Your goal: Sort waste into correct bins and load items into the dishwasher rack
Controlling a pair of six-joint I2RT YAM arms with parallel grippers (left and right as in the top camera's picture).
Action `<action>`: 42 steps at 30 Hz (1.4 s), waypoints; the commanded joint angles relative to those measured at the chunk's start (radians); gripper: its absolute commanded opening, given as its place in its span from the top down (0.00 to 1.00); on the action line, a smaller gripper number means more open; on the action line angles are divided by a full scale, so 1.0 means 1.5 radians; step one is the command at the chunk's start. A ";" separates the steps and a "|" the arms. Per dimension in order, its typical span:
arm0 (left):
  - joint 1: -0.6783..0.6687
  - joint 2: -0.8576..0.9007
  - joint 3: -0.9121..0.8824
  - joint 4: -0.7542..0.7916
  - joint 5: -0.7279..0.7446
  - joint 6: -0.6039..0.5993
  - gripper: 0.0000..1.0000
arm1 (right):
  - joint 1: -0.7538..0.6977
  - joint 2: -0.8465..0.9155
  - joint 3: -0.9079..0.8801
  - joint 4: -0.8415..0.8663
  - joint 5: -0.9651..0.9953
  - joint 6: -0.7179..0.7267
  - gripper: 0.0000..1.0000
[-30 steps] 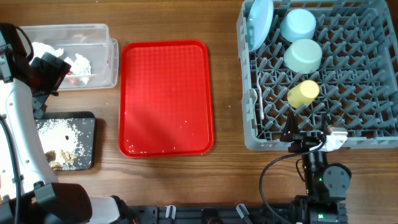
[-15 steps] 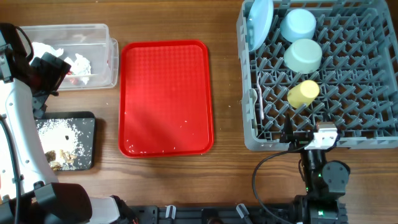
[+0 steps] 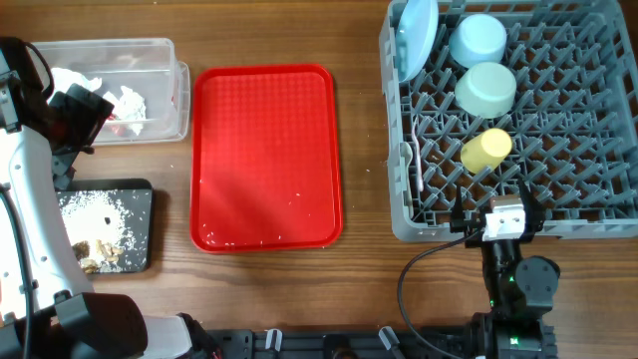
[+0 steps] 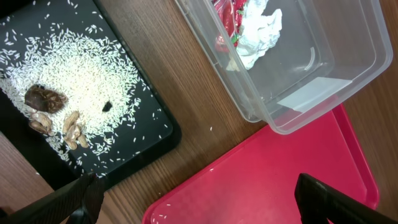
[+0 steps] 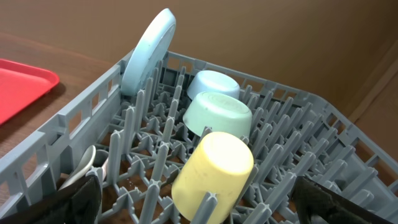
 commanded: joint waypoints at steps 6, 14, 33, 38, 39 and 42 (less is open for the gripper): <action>0.004 0.001 0.002 0.000 -0.007 -0.002 0.00 | -0.003 -0.016 -0.001 0.002 0.004 -0.013 0.00; 0.004 0.001 0.002 0.000 -0.007 -0.002 0.00 | -0.003 -0.067 -0.001 0.002 -0.004 0.078 0.00; 0.004 0.001 0.002 0.000 -0.007 -0.002 0.00 | -0.002 -0.067 -0.001 0.001 0.006 0.181 0.00; 0.004 0.001 0.002 0.000 -0.007 -0.002 0.00 | -0.002 -0.067 -0.001 0.001 0.006 0.181 0.00; 0.004 0.001 0.002 0.000 -0.007 -0.002 0.00 | -0.002 -0.067 -0.001 0.001 0.006 0.181 0.00; 0.004 0.001 0.002 0.000 -0.007 -0.002 0.00 | -0.002 -0.067 -0.001 0.001 0.006 0.181 0.00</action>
